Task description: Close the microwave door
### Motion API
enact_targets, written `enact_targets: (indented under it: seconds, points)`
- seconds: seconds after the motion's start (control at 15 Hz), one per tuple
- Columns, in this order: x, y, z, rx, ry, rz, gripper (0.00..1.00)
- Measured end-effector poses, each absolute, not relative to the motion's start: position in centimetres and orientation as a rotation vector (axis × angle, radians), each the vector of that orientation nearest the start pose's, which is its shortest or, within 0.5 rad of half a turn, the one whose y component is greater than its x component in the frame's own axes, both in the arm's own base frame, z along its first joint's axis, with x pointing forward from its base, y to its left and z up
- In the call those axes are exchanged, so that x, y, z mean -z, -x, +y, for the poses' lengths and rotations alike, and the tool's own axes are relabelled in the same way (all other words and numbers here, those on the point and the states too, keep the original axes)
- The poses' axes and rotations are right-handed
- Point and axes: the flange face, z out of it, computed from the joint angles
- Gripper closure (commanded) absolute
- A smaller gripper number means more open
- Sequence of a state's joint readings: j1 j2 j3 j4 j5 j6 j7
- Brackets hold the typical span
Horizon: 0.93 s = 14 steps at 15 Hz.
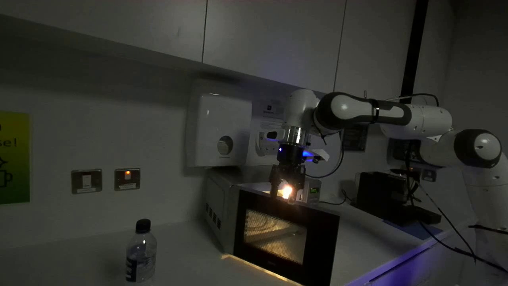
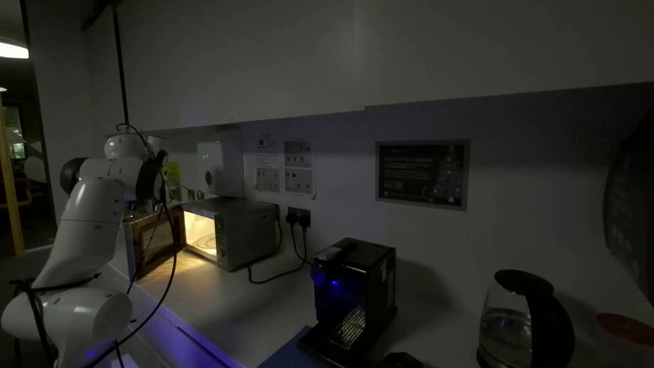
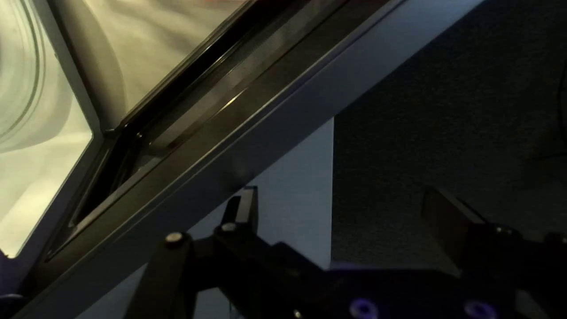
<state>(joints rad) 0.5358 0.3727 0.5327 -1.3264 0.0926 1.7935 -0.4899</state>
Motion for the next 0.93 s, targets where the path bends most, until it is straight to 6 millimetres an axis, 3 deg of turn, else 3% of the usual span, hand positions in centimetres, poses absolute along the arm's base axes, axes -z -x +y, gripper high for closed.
enact_targets:
  seconds: [0.93]
  points:
    - [-54.7,-37.7,53.5,0.007,2.172,-1.828,0.0]
